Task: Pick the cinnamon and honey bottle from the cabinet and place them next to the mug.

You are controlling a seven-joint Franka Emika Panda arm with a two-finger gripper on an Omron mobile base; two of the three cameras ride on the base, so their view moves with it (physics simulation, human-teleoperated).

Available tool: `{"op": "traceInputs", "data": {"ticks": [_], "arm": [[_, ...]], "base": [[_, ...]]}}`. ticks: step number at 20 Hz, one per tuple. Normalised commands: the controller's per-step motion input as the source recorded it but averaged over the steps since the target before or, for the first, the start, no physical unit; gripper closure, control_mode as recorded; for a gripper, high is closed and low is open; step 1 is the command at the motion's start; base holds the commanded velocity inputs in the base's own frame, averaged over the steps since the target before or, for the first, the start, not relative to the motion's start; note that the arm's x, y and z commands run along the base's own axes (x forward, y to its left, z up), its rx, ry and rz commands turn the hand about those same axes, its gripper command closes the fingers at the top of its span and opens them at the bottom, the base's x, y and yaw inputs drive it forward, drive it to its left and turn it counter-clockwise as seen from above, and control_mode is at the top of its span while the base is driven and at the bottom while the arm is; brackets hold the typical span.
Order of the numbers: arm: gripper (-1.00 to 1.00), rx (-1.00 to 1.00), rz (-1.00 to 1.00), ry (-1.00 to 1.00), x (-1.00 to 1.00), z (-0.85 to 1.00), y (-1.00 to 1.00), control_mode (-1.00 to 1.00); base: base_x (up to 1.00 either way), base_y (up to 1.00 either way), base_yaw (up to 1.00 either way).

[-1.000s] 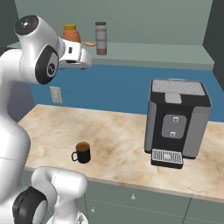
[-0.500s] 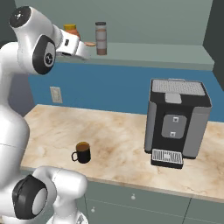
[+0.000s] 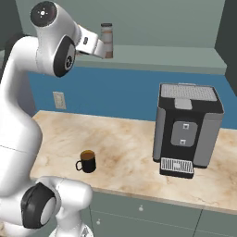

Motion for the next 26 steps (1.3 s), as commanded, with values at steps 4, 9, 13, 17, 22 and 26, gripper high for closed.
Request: {"op": "traceInputs", "data": {"ticks": [4, 9, 13, 17, 22, 26], "arm": [[-1.0, 0.0, 0.06, 0.01, 0.07, 0.46, 0.0, -1.0], [-1.0, -0.01, 0.01, 0.01, 0.3, 0.0, 0.0, -1.0], [-1.0, 0.0, 0.0, 0.0, 0.31, -0.13, -0.02, -1.0], [-1.0, 0.0, 0.0, 0.0, 0.32, -0.01, 0.0, -1.0], [-1.0, -0.02, 0.0, 0.0, 0.25, -0.08, -0.12, -1.0], [-1.0, -0.09, 0.0, 0.0, 0.09, -0.08, -0.06, -1.0]], "base": [[0.0, 0.0, 0.0], [0.0, 0.0, 0.0], [0.0, 0.0, 0.0], [0.0, 0.0, 0.0], [0.0, 0.0, 0.0], [0.0, 0.0, 0.0]]}}
